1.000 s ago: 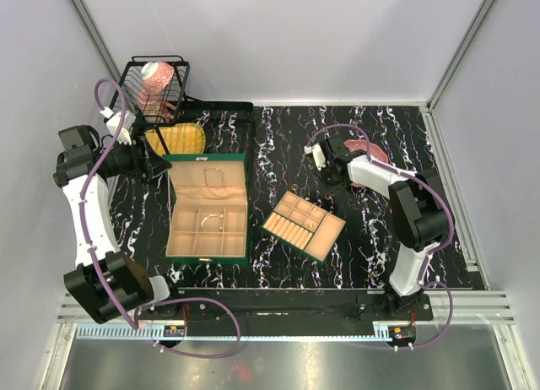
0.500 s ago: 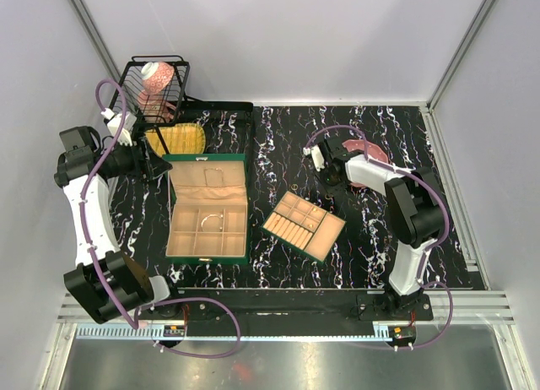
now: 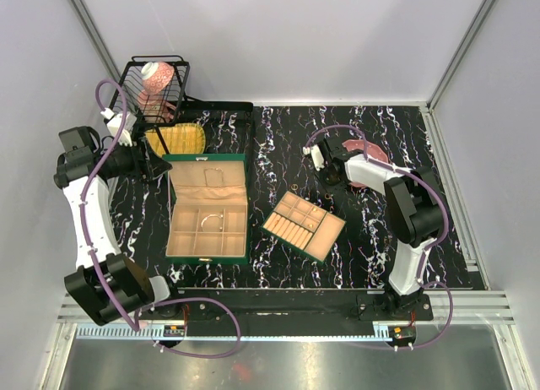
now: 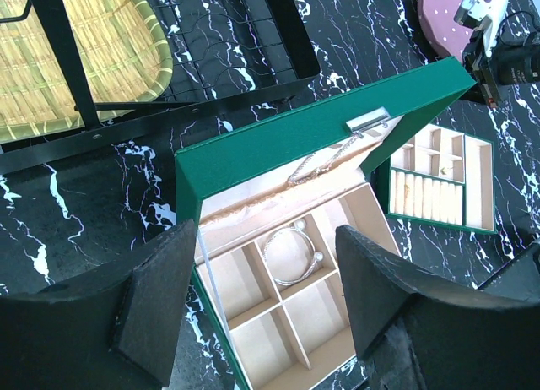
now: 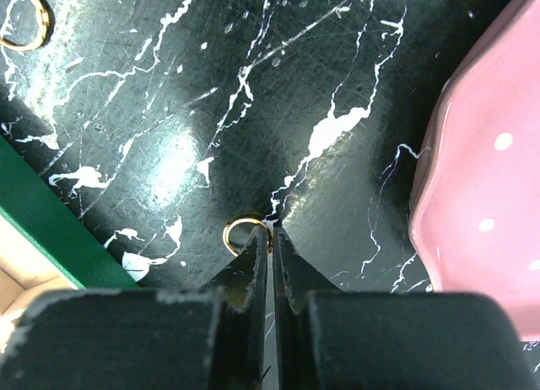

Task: Organize the mixed jewelry

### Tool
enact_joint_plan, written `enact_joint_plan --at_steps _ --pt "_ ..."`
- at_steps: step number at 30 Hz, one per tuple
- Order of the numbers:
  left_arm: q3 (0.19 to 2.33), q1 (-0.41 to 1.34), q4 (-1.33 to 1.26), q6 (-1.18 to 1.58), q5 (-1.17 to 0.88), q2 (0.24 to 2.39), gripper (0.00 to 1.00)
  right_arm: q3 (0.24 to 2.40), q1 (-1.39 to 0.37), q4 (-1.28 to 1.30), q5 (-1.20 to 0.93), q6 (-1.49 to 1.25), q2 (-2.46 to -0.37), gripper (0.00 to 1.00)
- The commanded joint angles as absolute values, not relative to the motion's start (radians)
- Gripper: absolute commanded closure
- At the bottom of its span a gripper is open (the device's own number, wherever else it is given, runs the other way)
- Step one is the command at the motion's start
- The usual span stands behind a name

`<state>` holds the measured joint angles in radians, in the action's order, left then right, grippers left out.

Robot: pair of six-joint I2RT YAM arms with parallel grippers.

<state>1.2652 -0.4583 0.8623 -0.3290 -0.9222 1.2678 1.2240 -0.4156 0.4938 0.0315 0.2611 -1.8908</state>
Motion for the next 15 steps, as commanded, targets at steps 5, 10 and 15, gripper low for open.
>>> enact_joint_plan --at_steps 5,10,15 --pt "1.278 -0.457 0.834 -0.364 -0.936 1.212 0.30 1.265 -0.407 0.503 0.005 0.245 -1.875 1.00" --pt "1.304 -0.437 0.845 -0.360 -0.986 1.192 0.29 1.304 -0.407 0.546 0.002 0.245 -1.809 1.00" --pt "1.310 -0.231 0.871 -0.353 -0.950 1.152 0.30 1.411 -0.407 0.623 -0.043 0.241 -1.740 1.00"
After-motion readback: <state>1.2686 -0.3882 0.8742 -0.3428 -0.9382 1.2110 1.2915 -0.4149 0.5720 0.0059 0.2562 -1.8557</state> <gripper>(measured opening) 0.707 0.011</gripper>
